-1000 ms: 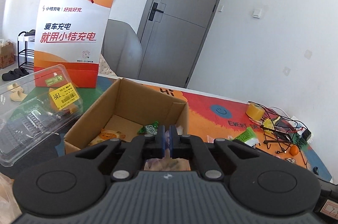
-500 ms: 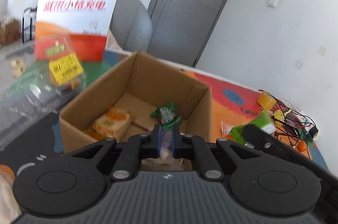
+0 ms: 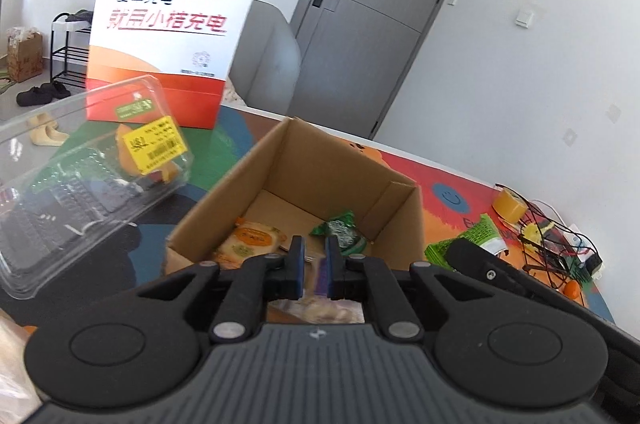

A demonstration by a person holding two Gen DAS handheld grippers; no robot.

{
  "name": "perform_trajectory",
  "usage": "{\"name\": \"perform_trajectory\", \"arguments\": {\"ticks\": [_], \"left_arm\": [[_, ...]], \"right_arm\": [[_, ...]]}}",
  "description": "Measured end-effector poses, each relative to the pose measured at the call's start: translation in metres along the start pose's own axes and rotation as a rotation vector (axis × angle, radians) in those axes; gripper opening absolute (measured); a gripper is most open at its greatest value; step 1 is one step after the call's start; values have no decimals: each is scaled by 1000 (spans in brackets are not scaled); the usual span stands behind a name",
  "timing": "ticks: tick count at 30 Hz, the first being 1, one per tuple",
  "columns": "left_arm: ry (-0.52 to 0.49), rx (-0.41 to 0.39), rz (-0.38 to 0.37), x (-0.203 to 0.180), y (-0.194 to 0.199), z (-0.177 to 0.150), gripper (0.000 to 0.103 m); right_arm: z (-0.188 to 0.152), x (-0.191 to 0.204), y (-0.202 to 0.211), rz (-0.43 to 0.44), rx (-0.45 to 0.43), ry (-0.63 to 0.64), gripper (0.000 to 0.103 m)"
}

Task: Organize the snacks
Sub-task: 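Open the left tool dropping the purple roll in the box while the right tool releases the green pack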

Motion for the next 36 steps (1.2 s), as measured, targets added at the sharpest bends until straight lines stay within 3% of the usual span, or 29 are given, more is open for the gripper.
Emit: {"name": "perform_trajectory", "arguments": {"ticks": [5, 7, 10, 20, 26, 32, 36], "left_arm": [[6, -7, 24, 14, 6, 11, 15], [12, -12, 16, 18, 9, 14, 32], [24, -27, 37, 27, 12, 19, 42], [41, 0, -33, 34, 20, 26, 47], [34, -34, -37, 31, 29, 31, 65], [45, -41, -10, 38, 28, 34, 66], [40, -45, -2, 36, 27, 34, 71]], "right_arm": [[6, 23, -10, 45, 11, 26, 29], [5, 33, -15, 76, 26, 26, 29], [2, 45, -24, 112, 51, 19, 29], [-17, 62, -53, 131, 176, 38, 29], [-18, 64, -58, 108, 210, 73, 29], [-8, 56, -53, 112, 191, 31, 39], [-2, 45, -40, 91, 160, 27, 39]]}}
Point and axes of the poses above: each gripper's, at about its wrist camera, not at the fingertips, and y roughly against the way its jaws point, x to its left, z to its top, the point moved 9 cm from there along -y, roughly the way its jaws point, and after that the axes turned 14 degrees about y, right-handed, at the moved point
